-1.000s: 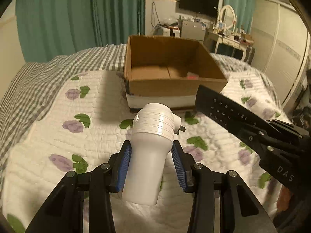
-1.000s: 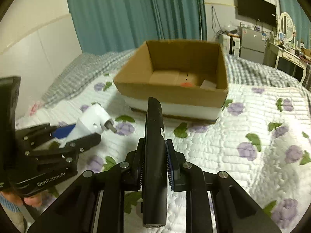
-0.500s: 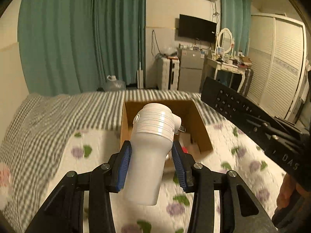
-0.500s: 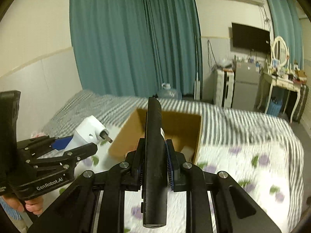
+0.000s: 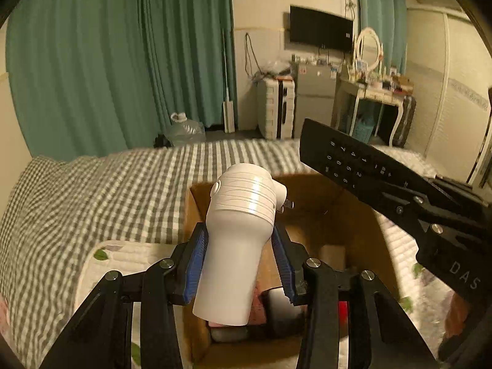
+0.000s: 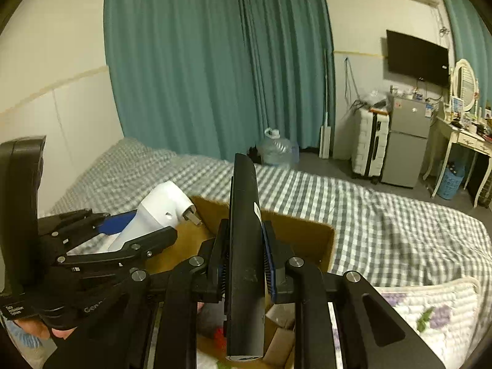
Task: Organize rigid objects
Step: 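Lower the flashlight and white cup into the box and open both tools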
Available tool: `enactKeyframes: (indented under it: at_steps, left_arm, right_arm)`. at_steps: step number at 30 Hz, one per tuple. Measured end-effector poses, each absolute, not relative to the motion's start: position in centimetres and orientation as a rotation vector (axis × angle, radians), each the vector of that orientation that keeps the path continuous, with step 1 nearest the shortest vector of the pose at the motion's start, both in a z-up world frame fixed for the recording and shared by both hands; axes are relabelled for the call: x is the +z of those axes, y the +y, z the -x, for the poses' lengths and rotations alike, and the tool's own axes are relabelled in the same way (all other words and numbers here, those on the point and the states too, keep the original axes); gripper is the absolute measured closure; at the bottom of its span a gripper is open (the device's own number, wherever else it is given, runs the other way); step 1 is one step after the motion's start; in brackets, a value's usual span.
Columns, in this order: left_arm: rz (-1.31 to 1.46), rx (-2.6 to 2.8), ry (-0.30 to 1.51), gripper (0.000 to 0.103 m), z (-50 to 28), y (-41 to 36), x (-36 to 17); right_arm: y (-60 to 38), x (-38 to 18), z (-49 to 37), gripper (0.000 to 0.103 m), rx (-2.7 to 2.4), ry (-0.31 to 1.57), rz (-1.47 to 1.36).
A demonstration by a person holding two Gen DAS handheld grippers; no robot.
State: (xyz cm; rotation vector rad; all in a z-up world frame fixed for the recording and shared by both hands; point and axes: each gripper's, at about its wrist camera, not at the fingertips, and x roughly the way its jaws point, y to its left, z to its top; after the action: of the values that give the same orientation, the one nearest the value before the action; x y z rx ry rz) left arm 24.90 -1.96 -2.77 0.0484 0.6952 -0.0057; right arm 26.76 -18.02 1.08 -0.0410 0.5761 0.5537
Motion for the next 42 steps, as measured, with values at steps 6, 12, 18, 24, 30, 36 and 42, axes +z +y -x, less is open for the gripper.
enactKeyframes:
  at_steps: [6, 12, 18, 24, 30, 36, 42]
  left_arm:
    - [-0.050, -0.003, 0.754, 0.060, -26.5, -1.4, -6.9]
    - [-0.052, -0.012, 0.775, 0.060, -26.6, -1.9, -7.4]
    - [-0.061, -0.019, 0.777, 0.057, -26.8, -2.1, -7.6]
    - [-0.057, -0.008, 0.747, 0.057, -26.3, -2.7, -6.6]
    - [-0.059, -0.031, 0.670, 0.053, -22.6, -3.9, -1.8]
    - [-0.089, -0.031, 0.536, 0.051, -17.2, -4.9, 5.9]
    - [-0.074, -0.040, 0.372, 0.041, -10.8, -5.2, 13.1]
  right_arm:
    - [-17.5, -3.9, -29.8, 0.084, 0.559, 0.687, 0.064]
    - [-16.5, -5.8, -30.4, 0.084, 0.566, 0.751, 0.103]
    - [-16.7, -5.9, -30.6, 0.084, 0.557, 0.752, 0.089]
    - [-18.0, -4.7, -30.1, 0.066, 0.505, 0.720, 0.056]
    - [-20.3, -1.2, -27.1, 0.066, 0.464, 0.661, 0.036]
    - [-22.2, 5.7, -22.4, 0.066, 0.423, 0.573, 0.067]
    - [-24.3, 13.7, -16.0, 0.055, 0.377, 0.435, 0.066]
